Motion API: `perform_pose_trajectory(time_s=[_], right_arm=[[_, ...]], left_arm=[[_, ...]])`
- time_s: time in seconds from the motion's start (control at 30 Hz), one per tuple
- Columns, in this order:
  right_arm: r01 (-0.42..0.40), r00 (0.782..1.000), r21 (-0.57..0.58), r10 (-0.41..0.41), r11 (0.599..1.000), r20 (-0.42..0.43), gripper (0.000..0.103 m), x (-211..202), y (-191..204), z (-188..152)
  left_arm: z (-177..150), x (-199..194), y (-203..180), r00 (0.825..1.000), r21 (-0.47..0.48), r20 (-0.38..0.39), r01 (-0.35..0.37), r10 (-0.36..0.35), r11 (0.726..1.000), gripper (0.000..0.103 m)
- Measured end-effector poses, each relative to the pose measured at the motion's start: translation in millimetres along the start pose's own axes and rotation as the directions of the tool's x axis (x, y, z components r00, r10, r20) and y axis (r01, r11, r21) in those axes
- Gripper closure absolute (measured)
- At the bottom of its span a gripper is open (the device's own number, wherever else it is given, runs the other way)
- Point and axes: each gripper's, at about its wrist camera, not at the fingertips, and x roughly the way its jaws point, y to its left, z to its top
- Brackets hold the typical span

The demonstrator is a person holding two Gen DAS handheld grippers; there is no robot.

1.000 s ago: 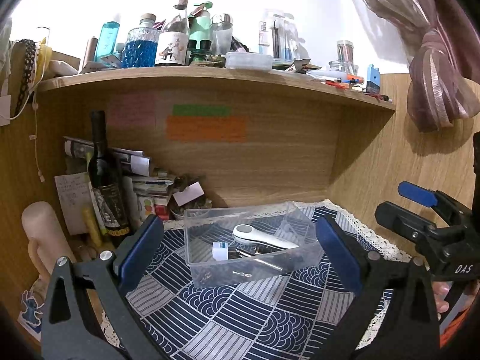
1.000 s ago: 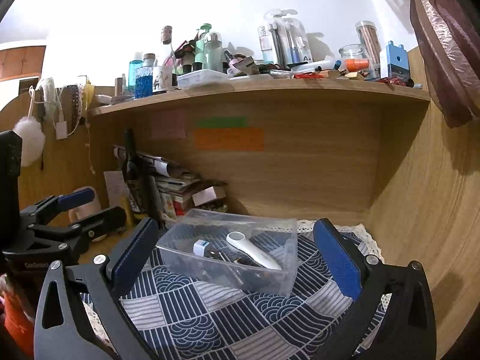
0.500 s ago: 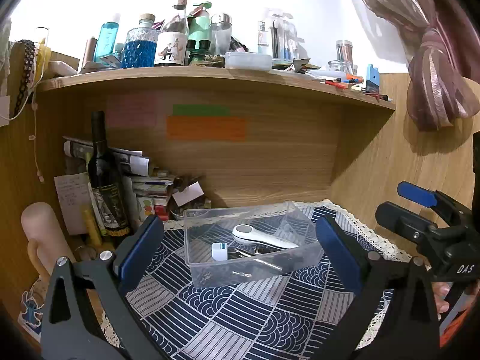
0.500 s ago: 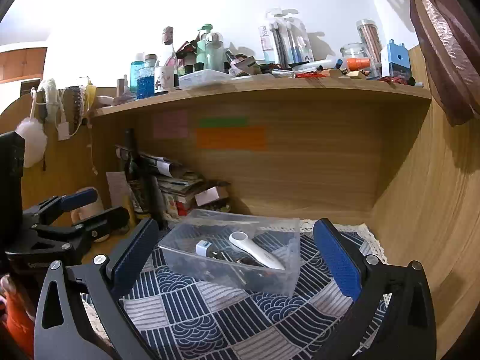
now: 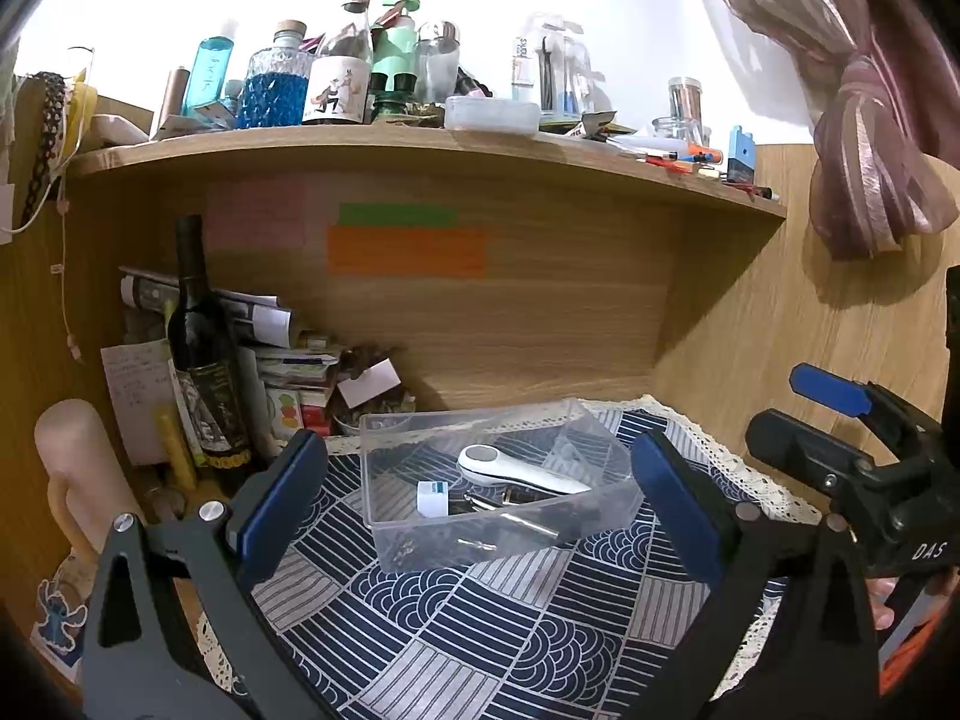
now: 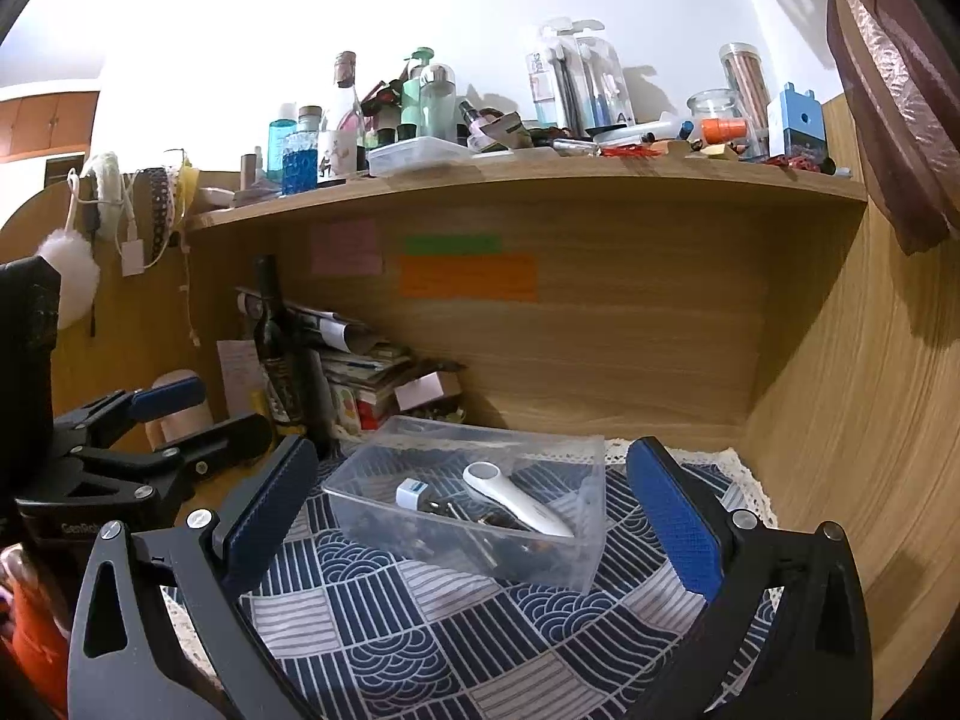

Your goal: Organize rigid objects

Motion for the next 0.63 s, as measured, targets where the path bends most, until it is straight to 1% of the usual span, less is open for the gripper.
perform_pose_trajectory(time_s=[0.43, 0.63], right_arm=[[-0.002, 1.000, 0.014, 0.002, 1.000, -0.011, 0.000, 3.9, -5.3, -1.4], [-0.009, 1.000, 0.018, 0.009, 1.000, -0.023, 0.000, 8.9, -8.9, -2.9]], left_arm=[[-2.9, 2.3, -7.5, 1.000, 0.022, -0.006, 0.011, -0.011, 1.000, 0.000], [-4.5, 3.8, -8.4, 1.000, 0.024, -0.011, 0.027, -0.027, 0.999, 0.000]])
